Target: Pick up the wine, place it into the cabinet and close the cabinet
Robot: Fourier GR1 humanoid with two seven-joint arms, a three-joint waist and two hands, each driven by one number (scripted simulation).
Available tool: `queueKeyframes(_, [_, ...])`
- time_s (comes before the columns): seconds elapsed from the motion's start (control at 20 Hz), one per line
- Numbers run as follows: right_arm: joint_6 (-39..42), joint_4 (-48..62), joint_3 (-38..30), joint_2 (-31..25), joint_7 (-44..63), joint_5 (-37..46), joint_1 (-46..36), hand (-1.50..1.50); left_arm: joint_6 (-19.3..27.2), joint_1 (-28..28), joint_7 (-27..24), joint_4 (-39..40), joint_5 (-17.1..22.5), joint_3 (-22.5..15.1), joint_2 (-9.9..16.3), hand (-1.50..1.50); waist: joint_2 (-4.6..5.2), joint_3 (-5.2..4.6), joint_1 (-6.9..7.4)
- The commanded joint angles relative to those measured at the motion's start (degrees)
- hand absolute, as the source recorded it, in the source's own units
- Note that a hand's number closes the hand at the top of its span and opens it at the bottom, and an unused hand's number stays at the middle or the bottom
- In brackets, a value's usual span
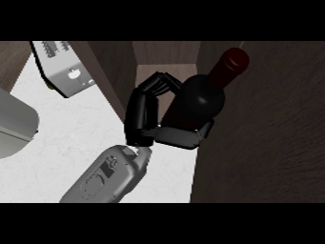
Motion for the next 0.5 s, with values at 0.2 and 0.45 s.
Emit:
queueKeyframes(0.2, [-2.52, -8.81, 2.39, 0.95, 5.87, -0.08, -0.11, -1.50, -4.38, 1.74, -5.47, 7.22, -2.14, 1.55, 0.91, 1.50, -0.08, -0.03, 0.25])
queueKeyframes(0.45, [-1.75, -4.75, 3.24, 1.76, 2.13, 0.46, 0.88, -1.50, -2.22, 4.24, -5.32, 7.84, -5.35, -0.50, 0.01, 1.50, -0.09, 0.00, 0.55])
